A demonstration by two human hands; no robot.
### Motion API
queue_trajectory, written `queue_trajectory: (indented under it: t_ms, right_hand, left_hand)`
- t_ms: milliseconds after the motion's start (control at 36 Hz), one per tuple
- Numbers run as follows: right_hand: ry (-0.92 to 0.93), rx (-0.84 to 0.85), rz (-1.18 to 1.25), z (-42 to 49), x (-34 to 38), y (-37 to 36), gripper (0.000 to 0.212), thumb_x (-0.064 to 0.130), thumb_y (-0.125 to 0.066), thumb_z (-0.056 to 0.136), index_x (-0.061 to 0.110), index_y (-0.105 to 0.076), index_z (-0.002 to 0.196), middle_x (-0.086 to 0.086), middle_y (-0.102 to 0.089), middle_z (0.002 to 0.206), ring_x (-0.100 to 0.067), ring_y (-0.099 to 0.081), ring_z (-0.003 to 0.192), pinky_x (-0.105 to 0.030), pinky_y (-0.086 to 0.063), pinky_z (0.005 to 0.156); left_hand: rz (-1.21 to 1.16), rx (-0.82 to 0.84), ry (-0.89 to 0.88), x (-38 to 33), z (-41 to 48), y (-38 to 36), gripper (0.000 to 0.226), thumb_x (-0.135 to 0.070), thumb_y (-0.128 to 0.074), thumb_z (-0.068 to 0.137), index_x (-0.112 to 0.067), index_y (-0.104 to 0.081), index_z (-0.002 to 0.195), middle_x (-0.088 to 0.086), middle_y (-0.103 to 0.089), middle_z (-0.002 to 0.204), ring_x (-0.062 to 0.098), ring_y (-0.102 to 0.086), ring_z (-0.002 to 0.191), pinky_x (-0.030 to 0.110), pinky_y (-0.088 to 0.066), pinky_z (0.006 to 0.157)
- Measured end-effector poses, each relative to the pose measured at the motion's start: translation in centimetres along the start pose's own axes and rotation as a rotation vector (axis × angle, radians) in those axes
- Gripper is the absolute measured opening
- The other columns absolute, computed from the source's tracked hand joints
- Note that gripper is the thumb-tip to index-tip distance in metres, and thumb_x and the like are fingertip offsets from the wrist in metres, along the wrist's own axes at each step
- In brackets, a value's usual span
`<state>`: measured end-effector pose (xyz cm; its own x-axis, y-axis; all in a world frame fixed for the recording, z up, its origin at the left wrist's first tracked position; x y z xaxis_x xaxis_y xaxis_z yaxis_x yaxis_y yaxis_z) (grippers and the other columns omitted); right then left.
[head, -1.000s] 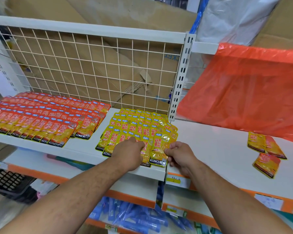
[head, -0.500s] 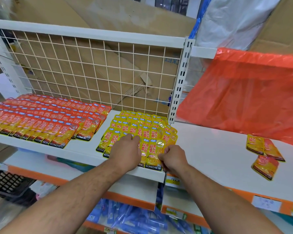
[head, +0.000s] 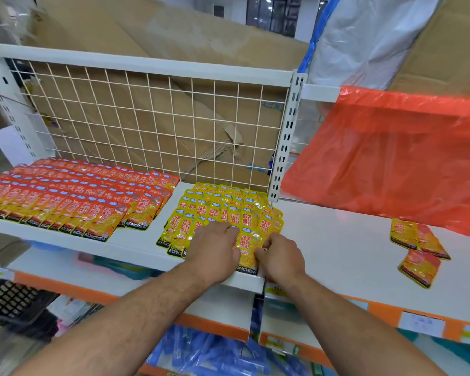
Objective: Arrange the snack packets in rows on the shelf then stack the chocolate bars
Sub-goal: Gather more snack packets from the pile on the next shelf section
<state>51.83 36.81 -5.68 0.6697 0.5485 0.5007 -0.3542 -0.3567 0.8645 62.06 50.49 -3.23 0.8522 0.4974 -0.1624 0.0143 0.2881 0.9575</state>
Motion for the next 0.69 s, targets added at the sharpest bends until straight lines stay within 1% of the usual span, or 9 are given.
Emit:
queue_trajectory:
  t_ms: [56,139,194,250,306,500,611,639,694]
  right_hand:
    - [0.032,-0.035,-0.044,-0.5,-0.2,0.7,0.017,0.037,-0.058,0.087,0.021,-0.059,0.091,-0.001,-0.068,0.093,-0.027,-0.063,0.090,-0.033,-0.048,0.070]
    - [0.077,-0.074,-0.085,-1.4,-0.8,1.7,0.023,0.038,-0.056,0.088,0.021,-0.065,0.100,-0.002,-0.068,0.102,-0.027,-0.061,0.100,-0.034,-0.049,0.074]
    - [0.089,-0.072,-0.098,-2.2,-1.8,2.3,0.031,0.039,-0.057,0.087,0.021,-0.068,0.111,-0.003,-0.068,0.111,-0.029,-0.058,0.110,-0.036,-0.050,0.083]
    - [0.070,-0.045,-0.130,-3.1,-2.9,2.9,0.044,0.038,-0.059,0.087,0.020,-0.063,0.128,-0.004,-0.063,0.127,-0.029,-0.053,0.120,-0.036,-0.047,0.096]
    - [0.037,-0.046,-0.136,-4.3,-4.1,3.6,0.051,0.037,-0.059,0.088,0.019,-0.058,0.136,-0.004,-0.058,0.136,-0.028,-0.049,0.125,-0.035,-0.044,0.101]
    - [-0.060,-0.105,-0.169,-8.5,-9.1,6.2,0.052,0.039,-0.059,0.092,0.016,-0.056,0.138,-0.006,-0.055,0.140,-0.028,-0.046,0.128,-0.034,-0.038,0.106]
    - [-0.107,-0.162,-0.135,-9.9,-11.4,7.9,0.043,0.038,-0.059,0.087,0.014,-0.065,0.122,-0.007,-0.063,0.126,-0.031,-0.053,0.120,-0.032,-0.040,0.095]
    - [-0.122,-0.177,-0.124,-10.1,-11.9,8.3,0.042,0.036,-0.059,0.089,0.014,-0.065,0.124,-0.006,-0.062,0.128,-0.030,-0.052,0.121,-0.032,-0.040,0.097]
    - [-0.154,-0.195,-0.106,-10.4,-12.9,9.0,0.046,0.032,-0.060,0.091,0.015,-0.060,0.133,-0.005,-0.057,0.137,-0.026,-0.048,0.127,-0.032,-0.037,0.104]
  left_hand:
    - [-0.003,0.006,-0.026,-0.5,0.0,-0.1,0.048,-0.040,-0.058,0.076,-0.018,-0.068,0.118,0.004,-0.067,0.114,0.029,-0.060,0.108,0.043,-0.049,0.089]
    - [-0.030,0.002,-0.054,-1.6,-0.1,-0.3,0.051,-0.041,-0.060,0.076,-0.018,-0.067,0.121,0.006,-0.067,0.118,0.030,-0.061,0.111,0.043,-0.050,0.091]
    - [-0.047,-0.005,-0.079,-2.8,-0.3,-0.4,0.053,-0.043,-0.058,0.079,-0.019,-0.065,0.126,0.006,-0.065,0.123,0.030,-0.058,0.115,0.043,-0.047,0.094]
    - [-0.069,0.009,-0.112,-4.2,-0.4,-0.5,0.055,-0.044,-0.055,0.085,-0.019,-0.059,0.133,0.005,-0.060,0.132,0.029,-0.053,0.123,0.041,-0.042,0.100]
    - [-0.085,0.032,-0.141,-5.5,-0.5,-0.8,0.055,-0.044,-0.054,0.089,-0.020,-0.053,0.139,0.004,-0.053,0.140,0.027,-0.046,0.130,0.038,-0.036,0.105]
    - [-0.167,0.104,-0.221,-10.0,-1.3,-2.5,0.059,-0.045,-0.052,0.093,-0.018,-0.046,0.145,0.005,-0.045,0.150,0.025,-0.039,0.138,0.036,-0.032,0.112]
    - [-0.204,0.091,-0.263,-12.7,-1.8,-2.7,0.060,-0.047,-0.047,0.083,-0.013,-0.061,0.131,0.011,-0.062,0.128,0.033,-0.056,0.121,0.041,-0.046,0.100]
    - [-0.203,0.097,-0.279,-13.3,-1.8,-2.8,0.061,-0.048,-0.045,0.083,-0.013,-0.060,0.131,0.010,-0.061,0.128,0.032,-0.055,0.121,0.041,-0.046,0.101]
    - [-0.179,0.139,-0.292,-14.4,-1.5,-3.0,0.059,-0.047,-0.046,0.090,-0.017,-0.050,0.141,0.007,-0.053,0.140,0.029,-0.047,0.130,0.038,-0.038,0.108]
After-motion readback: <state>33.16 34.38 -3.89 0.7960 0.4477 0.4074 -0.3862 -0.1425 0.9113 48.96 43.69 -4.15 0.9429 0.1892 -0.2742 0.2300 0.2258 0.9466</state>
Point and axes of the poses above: each hand's wrist, its own z-axis towards the middle knuckle, its own y-axis out of the back of the hand, x = y × z, the point moved 3 cm from there along z, towards the middle knuckle
